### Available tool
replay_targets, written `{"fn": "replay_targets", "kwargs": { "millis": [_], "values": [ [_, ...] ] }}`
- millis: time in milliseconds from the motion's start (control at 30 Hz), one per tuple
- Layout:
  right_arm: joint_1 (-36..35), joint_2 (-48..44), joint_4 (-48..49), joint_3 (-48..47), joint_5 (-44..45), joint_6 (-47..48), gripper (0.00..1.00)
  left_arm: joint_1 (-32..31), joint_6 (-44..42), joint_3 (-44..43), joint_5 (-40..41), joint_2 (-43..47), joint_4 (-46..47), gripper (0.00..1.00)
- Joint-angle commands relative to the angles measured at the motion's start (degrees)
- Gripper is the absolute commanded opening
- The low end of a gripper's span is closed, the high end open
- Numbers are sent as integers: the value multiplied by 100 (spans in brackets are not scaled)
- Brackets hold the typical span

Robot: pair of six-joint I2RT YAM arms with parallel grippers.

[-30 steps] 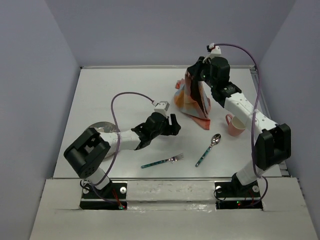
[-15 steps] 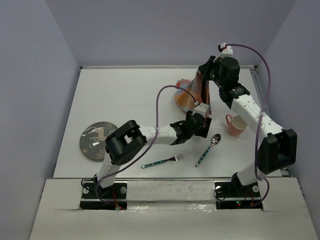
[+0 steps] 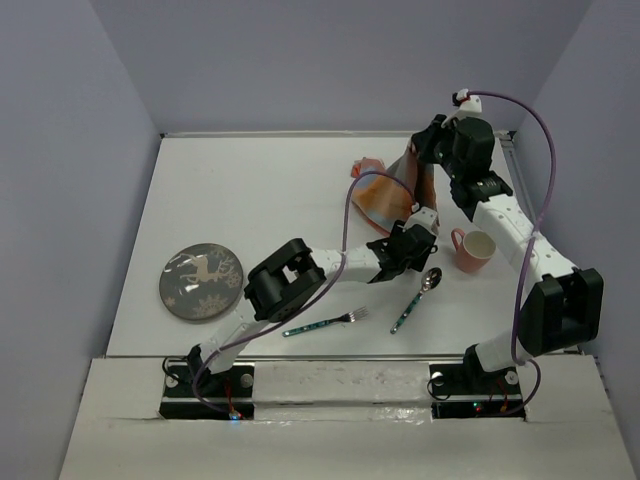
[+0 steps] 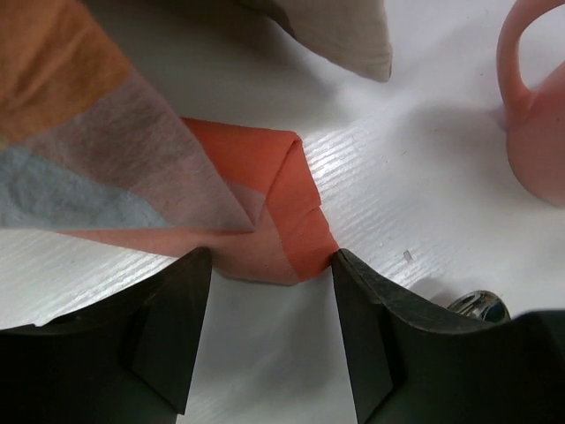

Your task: Set the dinner table for one person

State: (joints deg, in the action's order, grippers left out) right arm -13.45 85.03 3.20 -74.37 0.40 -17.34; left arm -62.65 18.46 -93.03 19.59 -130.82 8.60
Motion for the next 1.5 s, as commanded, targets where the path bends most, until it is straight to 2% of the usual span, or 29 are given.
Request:
{"fn": "replay_targets", "kwargs": {
  "millis": [0,200,233,267,333,367,467,567,667,700,833,933,1067,1167,1200,1267,1300,1367,1467],
  "values": [
    [27,-233,216,28,-190,56,0,-45,-150,-548,88,-162,-227,66],
    [80,-242,216,63,-242,3,0,-54,-141,-847,132,-487,-429,59],
    [80,-250,216,63,-251,-6,0,-54,-141,-935,176,-575,-516,53],
    [80,-259,216,72,-251,-6,0,-54,-149,-971,307,-611,-561,38],
    [80,-294,216,89,-260,-6,0,-54,-158,-989,614,-681,-658,23],
    [80,-303,216,98,-260,-6,0,-45,-167,-971,694,-672,-675,12],
    [132,-347,216,116,-260,12,0,7,-194,-673,992,-367,-641,0],
    [132,-365,216,133,-269,20,0,113,-158,143,1169,108,-395,0],
    [132,-400,216,151,-286,29,0,472,-36,1320,1205,1414,210,0],
    [132,-400,207,159,-295,29,0,473,-9,1619,1187,1419,212,0],
    [132,-645,128,247,-339,-6,0,1261,263,3243,715,3420,800,0],
    [132,-900,6,344,-505,-76,0,1790,527,3922,248,4622,1064,0],
    [132,-1278,-214,712,-752,-164,0,2685,755,4197,-534,5793,1021,0],
    [132,-1603,-285,906,-805,-217,0,3239,896,4267,-929,6155,1073,0],
    [132,-1621,-302,907,-822,-217,0,3242,940,4232,-1105,6157,1074,0],
    [132,-1526,-303,845,-805,-182,0,3750,1107,4083,-1607,6104,1135,0],
    [132,-1290,-311,680,-770,-156,0,4013,1177,3856,-1825,5799,1109,0],
    [132,-1017,-303,398,-779,-120,0,4208,1186,3540,-1933,5535,1056,0],
    [132,-296,-303,-541,-709,-6,0,4472,993,2513,-1933,4910,679,0]
  ]
}}
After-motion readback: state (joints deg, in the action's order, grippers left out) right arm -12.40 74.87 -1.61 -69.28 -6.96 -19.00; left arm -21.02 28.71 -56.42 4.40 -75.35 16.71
